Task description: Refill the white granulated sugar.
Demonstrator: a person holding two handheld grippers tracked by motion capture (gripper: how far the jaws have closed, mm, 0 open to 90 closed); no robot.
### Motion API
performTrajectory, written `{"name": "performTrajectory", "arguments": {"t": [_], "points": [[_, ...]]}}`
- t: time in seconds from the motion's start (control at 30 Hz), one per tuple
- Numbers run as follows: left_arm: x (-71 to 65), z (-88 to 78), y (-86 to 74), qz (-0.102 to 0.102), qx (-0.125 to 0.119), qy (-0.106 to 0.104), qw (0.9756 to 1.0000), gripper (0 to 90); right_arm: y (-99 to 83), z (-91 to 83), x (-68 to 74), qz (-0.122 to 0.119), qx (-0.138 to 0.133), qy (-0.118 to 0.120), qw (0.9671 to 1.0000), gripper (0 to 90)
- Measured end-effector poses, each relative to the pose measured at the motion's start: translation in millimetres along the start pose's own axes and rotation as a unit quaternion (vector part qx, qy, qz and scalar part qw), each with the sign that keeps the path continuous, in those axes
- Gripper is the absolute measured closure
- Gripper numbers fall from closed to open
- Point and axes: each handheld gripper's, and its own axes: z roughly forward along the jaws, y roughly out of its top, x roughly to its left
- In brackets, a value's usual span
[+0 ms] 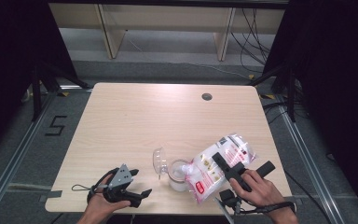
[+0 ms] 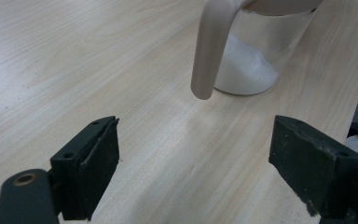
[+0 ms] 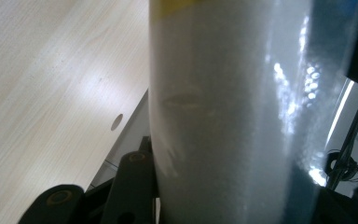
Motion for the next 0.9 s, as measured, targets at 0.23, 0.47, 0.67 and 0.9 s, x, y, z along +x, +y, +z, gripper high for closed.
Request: {"name": "performTrajectory", "arguments": {"t": [0.23, 0.47, 0.67, 0.9], "points": [[0.3, 0.1, 0.0, 0.0, 0.0, -0.002, 1.0, 15.5, -0.2, 0.0, 0.2, 0.001, 0.001, 0.001, 1.0, 67.4], [0.1, 0.6, -0.2, -0.001, -0.002, 0.0, 1.0, 15.6, -0.8, -0.2, -0.9, 0.0, 0.0, 0.001, 1.0, 67.5], [0.3, -0.4, 0.1, 0.003, 0.004, 0.003, 1.0, 15.6, -1.2, -0.5, -1.0, -0.002, 0.001, 0.001, 1.0, 67.5], [0.4, 0.4, -0.1, 0.0, 0.001, 0.002, 1.0, 15.6, -0.4, -0.5, -1.1, -0.002, 0.001, 0.002, 1.0, 67.6]]}}
